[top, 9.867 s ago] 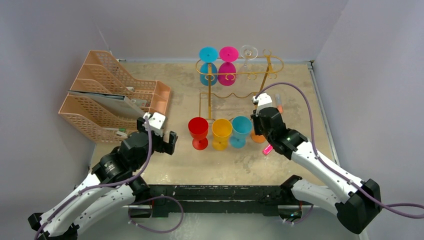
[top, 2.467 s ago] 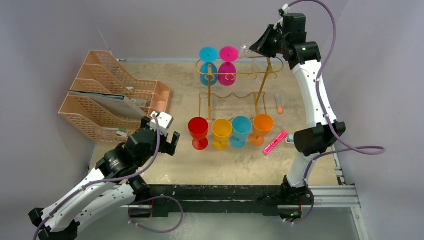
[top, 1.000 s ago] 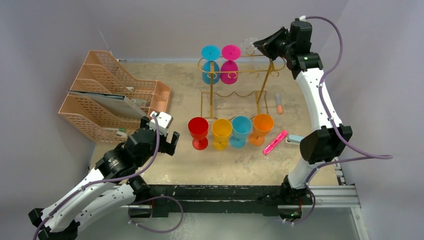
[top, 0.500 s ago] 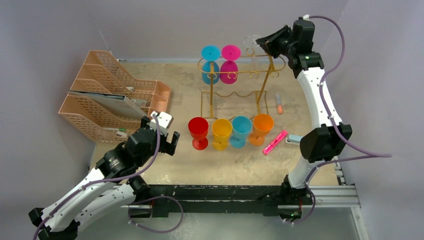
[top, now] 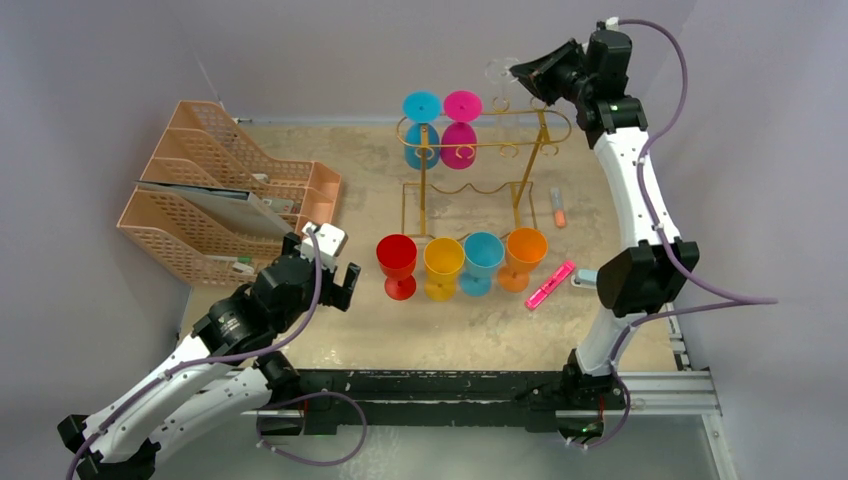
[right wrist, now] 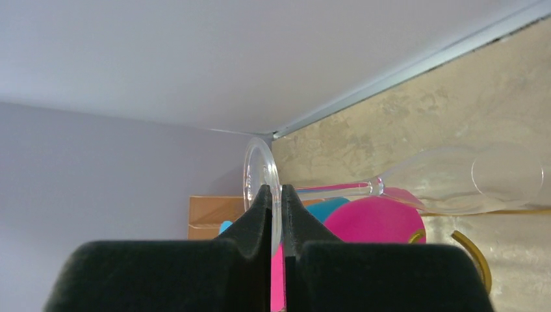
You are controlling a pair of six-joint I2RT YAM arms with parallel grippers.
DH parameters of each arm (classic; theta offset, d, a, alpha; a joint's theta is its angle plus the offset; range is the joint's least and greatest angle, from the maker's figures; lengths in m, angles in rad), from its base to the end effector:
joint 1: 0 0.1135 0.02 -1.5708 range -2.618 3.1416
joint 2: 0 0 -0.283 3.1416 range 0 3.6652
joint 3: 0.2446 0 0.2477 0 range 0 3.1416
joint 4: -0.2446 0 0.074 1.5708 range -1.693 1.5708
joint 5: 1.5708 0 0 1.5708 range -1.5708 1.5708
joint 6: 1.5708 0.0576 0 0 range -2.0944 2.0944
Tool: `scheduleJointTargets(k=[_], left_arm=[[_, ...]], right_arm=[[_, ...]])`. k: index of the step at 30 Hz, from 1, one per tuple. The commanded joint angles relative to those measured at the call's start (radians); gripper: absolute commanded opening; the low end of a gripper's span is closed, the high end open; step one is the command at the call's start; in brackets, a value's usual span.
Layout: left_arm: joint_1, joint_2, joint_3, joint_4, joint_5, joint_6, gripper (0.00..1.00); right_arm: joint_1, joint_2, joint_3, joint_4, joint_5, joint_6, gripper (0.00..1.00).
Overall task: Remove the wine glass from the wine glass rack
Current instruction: Pick up the wine glass from the wine rack.
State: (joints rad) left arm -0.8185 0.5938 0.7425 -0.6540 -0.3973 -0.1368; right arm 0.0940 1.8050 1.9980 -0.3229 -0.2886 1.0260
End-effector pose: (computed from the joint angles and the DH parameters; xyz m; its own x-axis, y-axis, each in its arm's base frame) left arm 0.1020 -0.0764 0.3052 -0.3879 0.2305 -0.8924 0.3927 0.9173 0.0662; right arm 0.4347 0.0574 0.4770 -0.3841 0.7873 -0.4823 -0.0819 0.4913 0.8671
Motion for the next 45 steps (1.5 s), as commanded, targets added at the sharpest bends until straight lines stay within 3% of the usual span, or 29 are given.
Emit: scheduleJointTargets(k=[1, 8, 15, 20, 26, 30, 40, 45], left_arm=[[0.004, 0.005, 0.035, 0.019, 0.002, 0.006, 0.94], [0.005, 0.005, 0.035, 0.021, 0.003, 0.006, 0.94], [0.005, 0.009, 0.035, 0.021, 0.009, 0.006, 0.94], [0.005, 0.012, 0.037, 0.021, 0.010, 0.006, 0.94], [0.005, 0.014, 0.037, 0.020, 0.010, 0.006, 0.94], [0.005, 0.010, 0.037, 0.017, 0.011, -0.001, 0.93], [0.005, 0.012, 0.038, 0.017, 0.009, -0.004, 0.93], [0.005, 0.021, 0.040, 0.017, 0.017, -0.003, 0.93]], right_arm=[[-0.011, -0.025, 0.065, 0.083, -0.053, -0.040, 0.00], [-0.014, -0.092, -0.031, 0.308, -0.206, -0.105, 0.00], [-0.014, -0.187, -0.137, 0.414, -0.268, -0.260, 0.00], [-0.013, -0.212, -0.198, 0.558, -0.418, -0.307, 0.00], [-0.013, -0.284, -0.247, 0.556, -0.477, -0.459, 0.00], [-0.013, -0.327, -0.230, 0.438, -0.497, -0.603, 0.00], [-0.013, -0.542, -0.361, 0.304, -0.488, -0.751, 0.00], [-0.013, -0.645, -0.403, 0.217, -0.472, -0.748, 0.00]])
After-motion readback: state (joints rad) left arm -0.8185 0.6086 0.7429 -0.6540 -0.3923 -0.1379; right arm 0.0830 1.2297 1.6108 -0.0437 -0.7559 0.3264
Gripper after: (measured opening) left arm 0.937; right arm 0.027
